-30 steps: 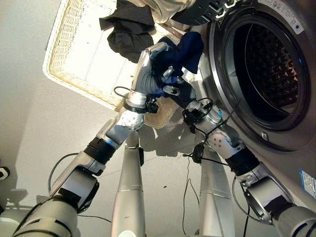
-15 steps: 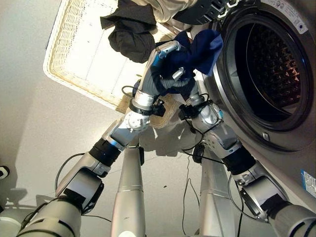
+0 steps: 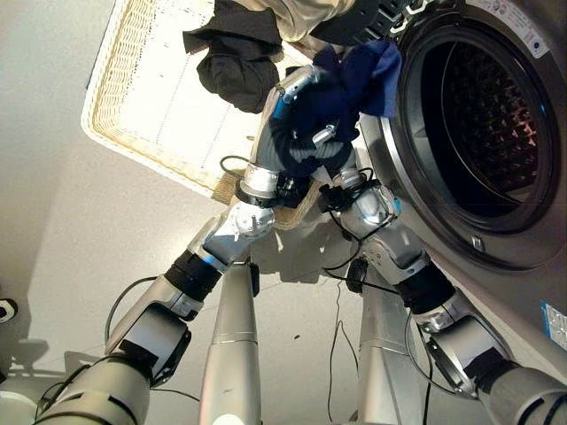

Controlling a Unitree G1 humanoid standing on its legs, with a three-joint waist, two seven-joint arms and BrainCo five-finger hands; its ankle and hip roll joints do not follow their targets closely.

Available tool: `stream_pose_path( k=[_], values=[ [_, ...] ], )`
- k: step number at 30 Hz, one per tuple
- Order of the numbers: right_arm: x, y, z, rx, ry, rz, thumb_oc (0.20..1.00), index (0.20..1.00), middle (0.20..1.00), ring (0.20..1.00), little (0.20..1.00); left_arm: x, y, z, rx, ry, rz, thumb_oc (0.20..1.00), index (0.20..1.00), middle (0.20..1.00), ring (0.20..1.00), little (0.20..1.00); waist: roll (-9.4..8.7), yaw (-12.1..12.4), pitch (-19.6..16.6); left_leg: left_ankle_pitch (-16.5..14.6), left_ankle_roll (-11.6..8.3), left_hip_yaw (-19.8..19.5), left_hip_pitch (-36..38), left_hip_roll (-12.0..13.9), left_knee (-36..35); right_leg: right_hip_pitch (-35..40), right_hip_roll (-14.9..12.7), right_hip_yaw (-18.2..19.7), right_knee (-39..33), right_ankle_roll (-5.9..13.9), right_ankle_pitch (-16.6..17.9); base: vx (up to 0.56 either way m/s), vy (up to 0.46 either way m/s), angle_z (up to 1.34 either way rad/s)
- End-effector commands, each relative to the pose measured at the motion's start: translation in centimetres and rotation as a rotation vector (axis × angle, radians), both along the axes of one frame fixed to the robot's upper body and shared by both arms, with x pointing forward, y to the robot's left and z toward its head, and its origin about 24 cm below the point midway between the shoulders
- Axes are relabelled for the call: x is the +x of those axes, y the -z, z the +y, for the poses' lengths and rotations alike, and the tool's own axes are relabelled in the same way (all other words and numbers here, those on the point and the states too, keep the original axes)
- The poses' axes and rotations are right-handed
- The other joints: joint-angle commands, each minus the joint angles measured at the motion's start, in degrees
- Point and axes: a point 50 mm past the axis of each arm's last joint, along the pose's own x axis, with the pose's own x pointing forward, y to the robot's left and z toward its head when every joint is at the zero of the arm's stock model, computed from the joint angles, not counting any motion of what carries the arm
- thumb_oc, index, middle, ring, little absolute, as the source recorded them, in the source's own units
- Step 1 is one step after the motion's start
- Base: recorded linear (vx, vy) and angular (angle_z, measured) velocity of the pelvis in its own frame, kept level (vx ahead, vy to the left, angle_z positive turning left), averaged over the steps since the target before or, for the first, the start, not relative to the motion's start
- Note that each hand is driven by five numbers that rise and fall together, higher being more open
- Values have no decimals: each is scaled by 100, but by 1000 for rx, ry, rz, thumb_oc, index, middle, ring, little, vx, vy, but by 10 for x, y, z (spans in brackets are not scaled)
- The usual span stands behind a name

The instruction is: Put the clothes into the washing machine.

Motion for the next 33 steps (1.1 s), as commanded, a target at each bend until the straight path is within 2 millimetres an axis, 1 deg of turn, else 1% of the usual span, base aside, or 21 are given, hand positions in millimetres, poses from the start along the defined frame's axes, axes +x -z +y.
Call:
stream_pose_path(
  k=[1,3,4,6,9,15,16,19,20,25,26,28,30,31,33],
  values=[
    [-19,-23,0,132,-70,-117,200,200,200,200,200,-26,-17,-1,-132,33,-169,1000,1000,1000,1000,1000,78,78,-96,121,707,-168,-117,-420,59,19,90,141,-154,553,475,0,0,0],
    [-19,-23,-6,173,-54,-126,200,200,200,200,200,-21,-13,11,-204,-58,-172,1000,1000,1000,1000,1000,85,101,-96,123,705,-187,-114,-426,62,21,82,133,-143,553,471,0,0,0],
    [-19,-23,-7,179,-52,-127,200,200,200,200,200,-20,-12,13,-212,-76,-172,1000,1000,1000,1000,1000,85,104,-96,122,705,-192,-117,-427,66,20,81,131,-139,552,468,0,0,0],
    [-20,-27,-15,219,-25,-149,200,200,200,200,200,-14,-9,24,-262,-153,-159,1000,1000,1000,1000,1000,83,110,-96,129,698,-193,-123,-414,81,27,68,120,-127,552,465,0,0,0],
    [-22,-32,-25,260,7,-189,200,200,200,200,200,-8,-6,35,-309,-236,-137,1000,1000,1000,1000,1000,84,98,-96,147,685,-182,-126,-397,68,28,73,121,-119,553,456,0,0,0],
    [-26,-38,-36,314,35,-240,200,200,200,200,200,2,2,47,-372,-307,-69,1000,1000,1000,1000,1000,83,71,-96,182,668,-144,-154,-360,37,13,88,136,-121,567,449,0,0,0],
    [-27,-39,-39,326,45,-253,200,200,200,200,200,5,5,50,-373,-346,-67,1000,1000,1000,1000,1000,78,61,-96,185,659,-135,-157,-352,45,14,94,138,-118,570,450,0,0,0],
    [-27,-39,-42,339,50,-255,200,200,200,200,200,8,8,54,-385,-373,-45,1000,1000,1000,1000,1000,81,52,-96,197,650,-123,-152,-333,35,14,101,146,-104,573,445,3,13,0],
    [-26,-38,-46,347,63,-253,200,200,200,200,200,14,12,61,-399,-415,-10,1000,1000,1000,1000,1000,84,31,-96,208,642,-104,-155,-311,33,5,112,159,-82,572,436,0,0,0],
    [-23,-38,-53,355,82,-258,200,200,200,200,200,24,20,70,-398,-501,43,1000,1000,1000,1000,1000,83,0,-96,222,611,-72,-170,-292,37,-6,136,177,-81,568,424,3,33,-4],
    [-22,-37,-58,373,93,-255,200,200,200,200,200,30,26,75,-410,-526,89,1000,1000,1000,1000,1000,76,-26,-96,232,597,-51,-166,-278,34,5,141,184,-85,575,423,0,24,-6],
    [-20,-37,-62,386,106,-253,200,200,200,200,200,34,30,79,-409,-554,116,1000,1000,1000,1000,1000,70,-37,-96,231,585,-40,-174,-267,46,3,148,186,-83,577,419,2,26,-5],
    [-14,-36,-72,411,142,-227,200,200,200,200,200,41,38,87,-420,-593,171,1000,1000,1000,1000,1000,67,-70,-96,237,563,-12,-184,-238,57,-11,163,201,-74,581,420,3,33,-3],
    [-14,-36,-72,411,142,-227,200,200,200,200,200,41,38,87,-420,-593,171,1000,1000,1000,1000,1000,67,-70,-96,237,563,-12,-184,-238,57,-11,163,201,-74,581,420,1,28,-3],
    [0,-28,-86,466,176,-136,200,200,200,200,200,51,49,95,-419,-641,245,1000,1000,1000,1000,1000,64,-107,-96,244,540,28,-183,-210,55,-10,182,216,-75,586,426,1,17,-2]
  ],
)
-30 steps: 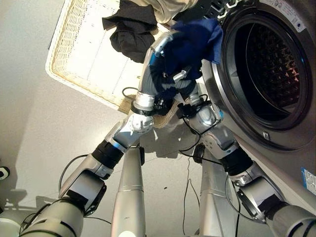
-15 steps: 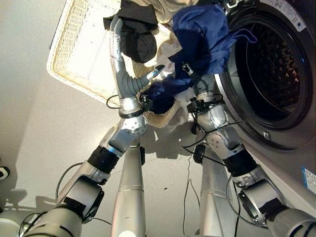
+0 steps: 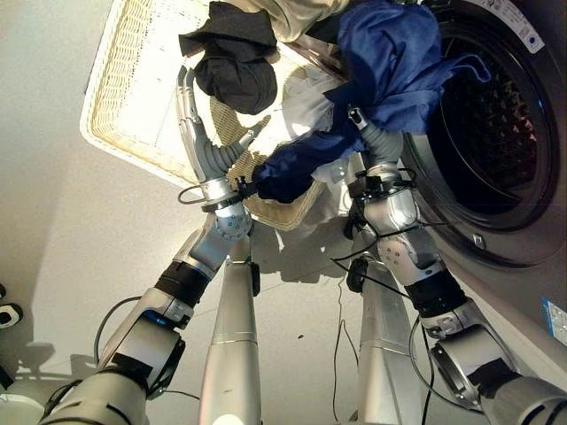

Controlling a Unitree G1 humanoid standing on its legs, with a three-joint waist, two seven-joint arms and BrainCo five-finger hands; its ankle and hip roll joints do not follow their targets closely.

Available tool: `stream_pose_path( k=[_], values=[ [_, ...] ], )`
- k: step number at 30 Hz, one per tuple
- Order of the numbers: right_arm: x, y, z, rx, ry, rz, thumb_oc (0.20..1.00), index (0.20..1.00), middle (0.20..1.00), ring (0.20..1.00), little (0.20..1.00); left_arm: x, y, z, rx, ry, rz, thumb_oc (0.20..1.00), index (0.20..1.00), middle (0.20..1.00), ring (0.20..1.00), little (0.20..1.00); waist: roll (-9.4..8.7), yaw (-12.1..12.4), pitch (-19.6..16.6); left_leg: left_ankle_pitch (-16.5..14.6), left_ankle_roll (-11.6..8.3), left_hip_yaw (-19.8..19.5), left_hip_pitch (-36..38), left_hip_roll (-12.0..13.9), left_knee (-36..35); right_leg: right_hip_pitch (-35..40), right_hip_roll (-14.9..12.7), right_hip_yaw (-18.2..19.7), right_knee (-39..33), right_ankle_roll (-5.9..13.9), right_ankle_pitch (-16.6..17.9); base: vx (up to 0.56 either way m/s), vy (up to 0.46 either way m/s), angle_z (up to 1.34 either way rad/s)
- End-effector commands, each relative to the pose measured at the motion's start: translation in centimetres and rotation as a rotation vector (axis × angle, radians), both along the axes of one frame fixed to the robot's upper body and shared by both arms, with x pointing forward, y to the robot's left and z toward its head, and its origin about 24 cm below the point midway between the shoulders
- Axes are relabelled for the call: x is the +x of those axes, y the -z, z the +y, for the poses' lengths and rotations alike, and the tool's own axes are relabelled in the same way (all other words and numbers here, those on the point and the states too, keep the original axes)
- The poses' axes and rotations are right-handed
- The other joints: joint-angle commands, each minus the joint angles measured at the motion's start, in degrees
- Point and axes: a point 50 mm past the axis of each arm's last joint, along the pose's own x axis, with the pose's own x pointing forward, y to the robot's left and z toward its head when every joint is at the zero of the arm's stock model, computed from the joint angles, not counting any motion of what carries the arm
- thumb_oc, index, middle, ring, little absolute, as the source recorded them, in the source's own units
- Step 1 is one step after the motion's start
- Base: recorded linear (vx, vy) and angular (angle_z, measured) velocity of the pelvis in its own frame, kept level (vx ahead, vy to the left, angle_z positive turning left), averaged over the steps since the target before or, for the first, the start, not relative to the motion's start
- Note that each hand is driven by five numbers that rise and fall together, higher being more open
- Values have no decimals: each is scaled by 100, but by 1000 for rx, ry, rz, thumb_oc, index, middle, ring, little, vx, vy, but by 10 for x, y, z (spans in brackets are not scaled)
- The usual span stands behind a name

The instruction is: Put the clothes into the washing machine.

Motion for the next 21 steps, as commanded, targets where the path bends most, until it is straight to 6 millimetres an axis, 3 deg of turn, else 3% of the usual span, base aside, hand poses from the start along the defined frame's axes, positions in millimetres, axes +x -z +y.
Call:
stream_pose_path(
  k=[1,10,21],
  values=[
    [-1,-14,-26,151,5,-43,200,200,200,200,200,4,-6,17,-76,-38,-19,1000,1000,1000,1000,1000,64,-100,-95,372,505,-106,-139,-226,-118,22,145,80,-24,555,387,1,25,-5],
    [45,29,-80,327,58,246,200,200,200,200,200,23,2,40,-80,-106,124,1000,1000,1000,1000,1000,72,-110,-95,368,451,-45,-133,-207,-159,24,185,34,-95,525,423,-2,11,-3],
    [65,52,-127,427,159,473,200,200,200,200,200,38,11,56,-49,-118,280,1000,1000,1000,1000,1000,167,-49,-95,344,441,-42,-183,-214,-155,-20,215,9,-116,465,414,1,-1,-2]
  ],
)
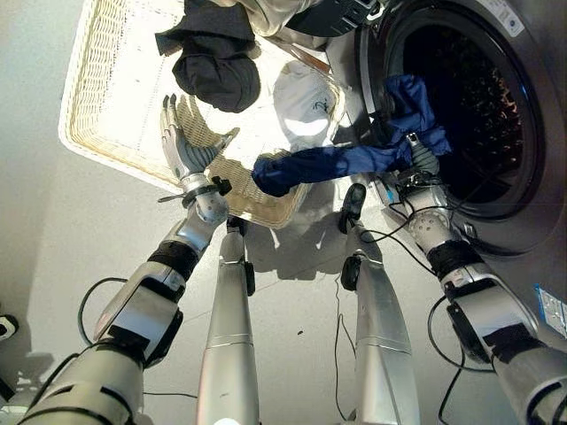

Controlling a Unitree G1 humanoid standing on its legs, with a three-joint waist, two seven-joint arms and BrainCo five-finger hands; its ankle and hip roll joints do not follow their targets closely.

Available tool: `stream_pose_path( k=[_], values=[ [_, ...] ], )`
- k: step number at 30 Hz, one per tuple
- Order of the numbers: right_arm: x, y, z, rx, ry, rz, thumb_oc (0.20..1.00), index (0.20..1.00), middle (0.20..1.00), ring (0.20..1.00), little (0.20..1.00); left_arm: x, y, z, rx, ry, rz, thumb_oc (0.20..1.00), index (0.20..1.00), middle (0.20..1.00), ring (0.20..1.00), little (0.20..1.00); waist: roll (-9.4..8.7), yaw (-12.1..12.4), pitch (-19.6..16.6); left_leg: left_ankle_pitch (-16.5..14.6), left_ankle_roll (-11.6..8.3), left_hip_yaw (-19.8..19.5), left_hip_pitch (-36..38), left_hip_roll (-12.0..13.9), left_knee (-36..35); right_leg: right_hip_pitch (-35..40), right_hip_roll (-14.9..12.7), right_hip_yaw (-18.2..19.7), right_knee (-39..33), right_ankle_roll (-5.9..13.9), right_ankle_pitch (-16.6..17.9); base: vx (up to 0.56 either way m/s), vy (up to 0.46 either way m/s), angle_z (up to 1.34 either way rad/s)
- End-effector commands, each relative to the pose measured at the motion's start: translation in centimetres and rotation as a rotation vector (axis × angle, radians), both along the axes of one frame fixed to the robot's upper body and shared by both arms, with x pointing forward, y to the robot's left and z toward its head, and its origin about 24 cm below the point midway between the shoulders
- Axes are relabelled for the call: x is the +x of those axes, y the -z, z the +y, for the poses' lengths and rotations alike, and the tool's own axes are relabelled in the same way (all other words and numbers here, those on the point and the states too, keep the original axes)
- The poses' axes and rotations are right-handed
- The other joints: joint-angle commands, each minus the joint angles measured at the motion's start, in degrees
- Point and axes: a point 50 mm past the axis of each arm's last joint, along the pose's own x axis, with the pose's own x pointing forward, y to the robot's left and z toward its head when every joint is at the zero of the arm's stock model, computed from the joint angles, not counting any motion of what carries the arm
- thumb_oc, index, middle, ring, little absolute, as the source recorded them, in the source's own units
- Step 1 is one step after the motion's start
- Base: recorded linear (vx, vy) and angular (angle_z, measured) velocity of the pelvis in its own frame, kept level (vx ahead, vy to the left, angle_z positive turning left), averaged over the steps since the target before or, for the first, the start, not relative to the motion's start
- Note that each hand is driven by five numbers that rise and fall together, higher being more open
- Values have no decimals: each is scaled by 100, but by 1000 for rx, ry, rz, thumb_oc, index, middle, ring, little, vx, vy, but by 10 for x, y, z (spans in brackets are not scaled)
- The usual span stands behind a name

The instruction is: Put the clothes into the washing machine.

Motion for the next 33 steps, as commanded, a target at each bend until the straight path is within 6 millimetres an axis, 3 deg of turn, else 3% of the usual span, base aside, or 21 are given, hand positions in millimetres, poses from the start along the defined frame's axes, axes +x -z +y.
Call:
stream_pose_path(
  k=[1,3,7,9,10,12,16,17,18,19,23,29,32,33],
  values=[
    [-6,-13,-40,-24,66,-15,200,200,200,200,200,0,-5,13,-29,1,-12,1000,1000,1000,1000,1000,181,104,-96,350,450,-109,-81,-338,-200,-23,69,-6,195,496,188,0,0,0],
    [-6,-19,-52,-9,103,8,200,200,200,200,200,1,-5,16,-24,0,6,1000,1000,1000,1000,1000,192,114,-96,337,448,-129,-114,-331,-181,-56,78,-3,203,491,192,0,0,0],
    [-19,-68,-95,32,323,-82,200,200,200,200,200,-5,6,31,0,-19,33,1000,1000,1000,1000,1000,142,124,-96,249,426,-195,-179,-264,-91,-80,109,0,223,504,183,5,-59,-1],
    [-43,-105,-131,83,552,-219,200,200,200,200,200,-13,15,46,32,-35,44,1000,1000,1000,1000,1000,41,131,-96,198,416,-258,-197,-222,-96,-39,164,-32,158,514,183,-8,-109,-2],
    [-45,-106,-133,84,576,-228,200,200,200,200,200,-14,15,47,33,-36,44,1000,1000,1000,1000,1000,37,132,-96,193,414,-263,-197,-216,-95,-32,172,-36,147,513,186,-10,-106,-8],
    [-86,-144,-164,138,830,-427,200,200,200,200,200,-24,16,67,57,-69,48,1000,1000,1000,1000,1000,-133,69,-96,149,413,-290,-175,-166,-154,48,256,-95,19,531,219,-19,-111,-11],
    [-131,-171,-180,164,1019,-576,225,225,225,225,225,-32,10,92,75,-117,73,1000,1000,1000,1000,1000,-384,-80,-96,60,473,-323,-48,-122,-140,228,362,-101,-7,531,183,-4,-64,-3],
    [-138,-173,-185,155,1040,-582,485,485,485,485,485,-32,6,98,74,-124,80,1000,1000,1000,1000,1000,-442,-106,-96,31,493,-337,-15,-120,-97,276,371,-94,7,528,166,16,-23,-5],
    [-143,-173,-190,142,1044,-587,868,868,868,868,868,-32,3,102,78,-128,86,1000,1000,1000,1000,1000,-484,-130,-96,1,510,-354,6,-124,-54,307,386,-78,26,523,152,22,-18,-5],
    [-145,-173,-195,130,1034,-589,1000,1000,1000,1000,1000,-32,-1,105,84,-129,90,1000,1000,1000,1000,1000,-512,-137,-96,-28,529,-368,30,-136,-23,335,387,-75,31,518,142,21,-18,-8],
    [-140,-167,-204,68,959,-558,1000,1000,1000,1000,1000,-28,-9,108,99,-109,97,1000,1000,1000,1000,1000,-517,-97,-96,-59,573,-414,75,-211,6,397,354,-82,-9,514,148,11,-11,-3],
    [-115,-150,-195,-74,933,-392,1000,1000,1000,1000,1000,-23,-5,97,103,-73,103,1000,1000,1000,1000,1000,-395,4,-96,-71,611,-445,57,-336,14,362,304,-81,-57,492,169,26,-10,5],
    [-105,-143,-187,-230,1078,-167,1000,1000,1000,1000,1000,-21,-3,90,104,-57,103,1000,1000,1000,1000,1000,-355,51,-96,-76,626,-439,30,-360,19,349,286,-94,-76,503,181,5,-28,4],
    [-97,-140,-181,-373,1138,-4,1000,1000,1000,1000,1000,-18,-4,84,109,-46,99,1000,1000,1000,1000,1000,-343,81,-96,-74,642,-446,10,-384,16,346,276,-115,-102,513,199,-6,-50,6]
  ],
)
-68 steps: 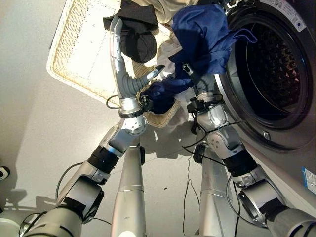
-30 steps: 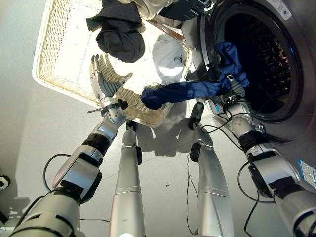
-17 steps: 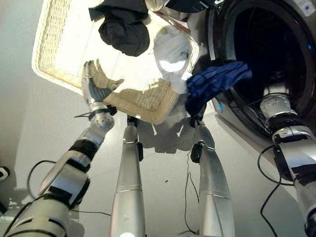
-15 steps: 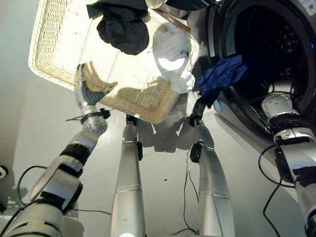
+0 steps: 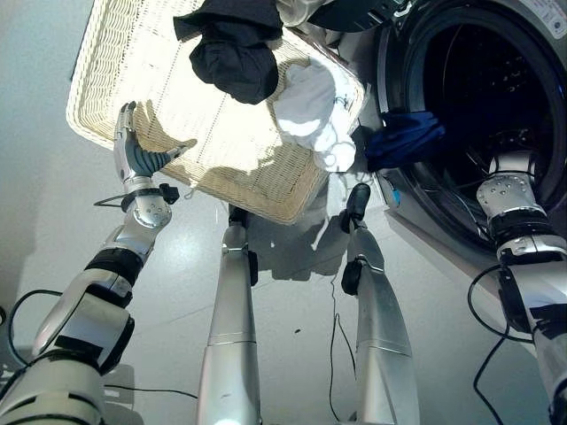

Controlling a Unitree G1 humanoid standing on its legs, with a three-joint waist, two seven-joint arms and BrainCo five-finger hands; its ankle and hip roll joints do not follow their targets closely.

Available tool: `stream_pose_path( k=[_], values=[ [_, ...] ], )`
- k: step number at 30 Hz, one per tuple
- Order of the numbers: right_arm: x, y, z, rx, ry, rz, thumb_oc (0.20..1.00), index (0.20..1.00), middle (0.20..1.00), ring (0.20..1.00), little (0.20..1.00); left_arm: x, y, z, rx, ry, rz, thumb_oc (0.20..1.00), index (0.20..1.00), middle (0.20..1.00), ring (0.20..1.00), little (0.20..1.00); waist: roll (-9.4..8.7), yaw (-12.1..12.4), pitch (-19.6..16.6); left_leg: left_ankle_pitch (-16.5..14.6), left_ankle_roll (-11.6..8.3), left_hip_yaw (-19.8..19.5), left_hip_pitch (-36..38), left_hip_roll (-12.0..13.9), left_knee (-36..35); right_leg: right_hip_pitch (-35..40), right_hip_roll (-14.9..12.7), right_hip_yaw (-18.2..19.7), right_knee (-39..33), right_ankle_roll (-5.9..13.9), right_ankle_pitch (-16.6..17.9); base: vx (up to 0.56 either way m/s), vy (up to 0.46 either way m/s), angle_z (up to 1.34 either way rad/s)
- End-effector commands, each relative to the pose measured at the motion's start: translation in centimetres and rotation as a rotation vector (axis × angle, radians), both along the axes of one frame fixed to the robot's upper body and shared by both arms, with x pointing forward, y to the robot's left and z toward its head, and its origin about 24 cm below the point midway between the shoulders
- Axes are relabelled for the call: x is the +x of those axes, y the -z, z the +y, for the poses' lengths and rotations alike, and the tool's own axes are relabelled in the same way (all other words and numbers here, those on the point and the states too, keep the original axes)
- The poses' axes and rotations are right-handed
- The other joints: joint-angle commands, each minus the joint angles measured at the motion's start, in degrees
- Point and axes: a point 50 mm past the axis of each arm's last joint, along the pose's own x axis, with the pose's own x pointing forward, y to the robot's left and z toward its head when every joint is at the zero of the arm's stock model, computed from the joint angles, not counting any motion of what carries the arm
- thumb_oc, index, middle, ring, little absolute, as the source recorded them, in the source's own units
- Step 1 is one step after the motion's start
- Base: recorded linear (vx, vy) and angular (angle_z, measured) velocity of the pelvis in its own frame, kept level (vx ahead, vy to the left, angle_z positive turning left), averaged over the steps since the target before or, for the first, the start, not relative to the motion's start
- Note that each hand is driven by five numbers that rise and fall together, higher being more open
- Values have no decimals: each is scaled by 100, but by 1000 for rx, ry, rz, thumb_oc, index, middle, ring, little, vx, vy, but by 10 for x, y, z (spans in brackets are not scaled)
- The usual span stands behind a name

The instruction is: Put the clothes into the washing machine.

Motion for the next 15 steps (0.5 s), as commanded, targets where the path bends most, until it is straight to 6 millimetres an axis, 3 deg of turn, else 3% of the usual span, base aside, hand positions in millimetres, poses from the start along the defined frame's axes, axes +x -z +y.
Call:
stream_pose_path(
  k=[1,3,8,15],
  values=[
    [-51,-66,-62,-330,449,257,1000,1000,1000,1000,1000,1,-6,-2,-9,-7,-47,1000,1000,1000,1000,1000,-246,-56,-139,289,502,-247,519,-368,-837,78,171,-84,469,379,-228,-14,-49,7],
    [-41,-63,-61,-471,457,522,1000,1000,1000,1000,1000,4,-11,-8,4,15,-53,1000,1000,1000,1000,1000,-223,-1,-139,318,521,-256,466,-396,-850,39,148,-119,446,380,-192,-12,-32,7],
    [-26,-75,-43,-758,513,820,1000,1000,1000,1000,1000,7,-24,-13,8,43,-78,1000,1000,1000,1000,1000,-179,41,-139,342,553,-260,370,-421,-877,-66,145,-177,441,365,-163,-15,-23,9],
    [-5,-80,-9,-1036,539,918,1000,1000,1000,1000,1000,12,-32,-25,7,70,-99,1000,1000,1000,1000,1000,-114,85,-139,367,568,-234,324,-444,-968,-135,94,-235,422,374,-176,-2,-3,1]
  ],
)
